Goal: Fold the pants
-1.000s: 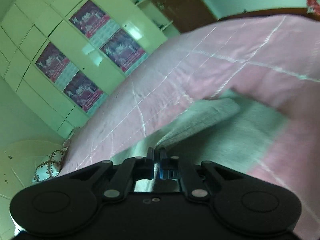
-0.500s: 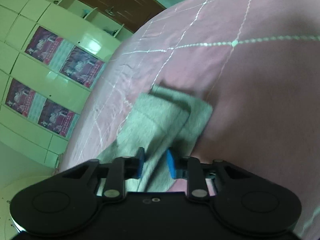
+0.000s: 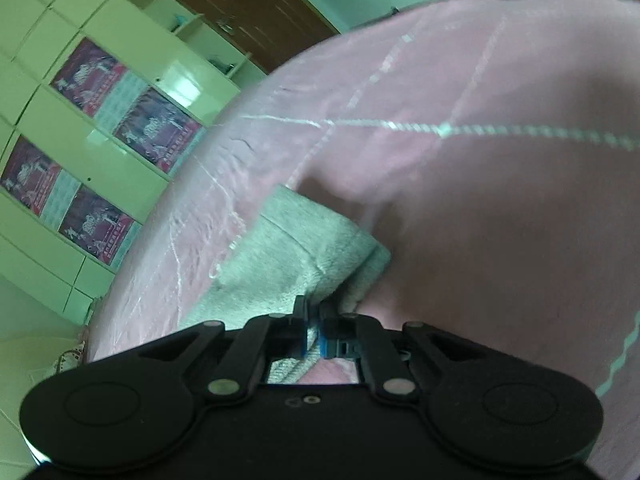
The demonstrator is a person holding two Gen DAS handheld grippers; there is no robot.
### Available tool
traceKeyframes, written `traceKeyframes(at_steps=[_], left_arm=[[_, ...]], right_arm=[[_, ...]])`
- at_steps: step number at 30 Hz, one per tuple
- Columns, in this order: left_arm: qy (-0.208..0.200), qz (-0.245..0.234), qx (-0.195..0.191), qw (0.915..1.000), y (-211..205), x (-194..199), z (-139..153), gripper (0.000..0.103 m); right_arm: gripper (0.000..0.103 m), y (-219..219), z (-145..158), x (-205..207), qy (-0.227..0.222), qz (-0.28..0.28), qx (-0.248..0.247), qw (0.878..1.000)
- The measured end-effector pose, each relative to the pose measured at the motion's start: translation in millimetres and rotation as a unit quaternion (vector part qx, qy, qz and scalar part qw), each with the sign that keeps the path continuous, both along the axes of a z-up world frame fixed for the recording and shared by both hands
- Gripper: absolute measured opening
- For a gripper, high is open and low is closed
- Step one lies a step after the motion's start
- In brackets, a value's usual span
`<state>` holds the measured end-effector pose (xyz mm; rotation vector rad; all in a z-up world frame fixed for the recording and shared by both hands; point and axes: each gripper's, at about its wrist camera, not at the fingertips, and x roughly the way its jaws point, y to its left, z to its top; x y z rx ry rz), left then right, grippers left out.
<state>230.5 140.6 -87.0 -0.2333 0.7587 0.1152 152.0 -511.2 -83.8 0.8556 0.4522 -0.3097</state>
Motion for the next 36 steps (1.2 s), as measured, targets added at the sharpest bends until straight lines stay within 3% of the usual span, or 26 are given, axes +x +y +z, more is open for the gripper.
traceKeyframes(at_steps=[6,9,10,12,13,16,19,23,27,30,33,36], left_arm=[[0.000,0.000,0.000,1.0000,-0.3,0.5,-0.2,0.103],[0.000,0.001,0.003,1.0000,-2.1,0.3,-0.8,0.103],[0.000,0.002,0.003,1.0000,-2.8,0.5,-1.0,0.103],[0.000,0.001,0.003,1.0000,-2.2,0.8,-0.8,0.103],[0.000,0.000,0.002,1.0000,-0.7,0.9,-0.8,0.103],[0.000,-0.001,0.001,1.0000,-0.3,0.9,-1.0,0.103],[-0.001,0.001,0.005,1.0000,-1.7,0.9,-1.5,0.103],[-0.001,0.000,0.003,1.0000,-1.8,0.4,-1.7,0.103],[-0.002,0.001,0.003,1.0000,-1.8,0.5,-1.3,0.103],[-0.004,0.000,-0.001,1.0000,-0.5,-0.1,-0.8,0.103],[-0.008,0.002,-0.005,0.9999,0.7,-2.9,5.1,0.103],[-0.041,0.007,-0.011,0.9991,4.4,-16.8,20.9,0.102]], right_arm=[[0.000,-0.1,26.4,-2.8,-0.052,0.030,-0.051,0.997],[0.000,-4.5,38.3,-2.9,-0.109,0.049,-0.062,0.991],[0.000,-8.5,32.4,0.7,-0.074,0.039,-0.069,0.994],[0.000,-28.0,-0.8,15.8,0.026,0.021,0.001,0.999],[0.000,-34.8,-12.8,12.7,0.020,0.017,0.028,0.999],[0.000,-32.7,-12.0,6.2,0.004,0.016,0.013,1.000],[0.000,-36.9,-12.1,1.4,0.000,0.011,0.029,1.000],[0.000,-25.0,5.8,-7.0,-0.030,0.019,-0.008,0.999],[0.000,-32.1,-11.8,4.8,0.034,0.014,0.015,0.999],[0.001,-32.0,-8.6,0.7,0.025,0.012,0.019,0.999],[0.010,-20.9,5.3,-15.3,0.015,0.005,-0.017,1.000],[0.010,-6.7,22.5,-26.2,-0.015,0.023,-0.052,0.998]])
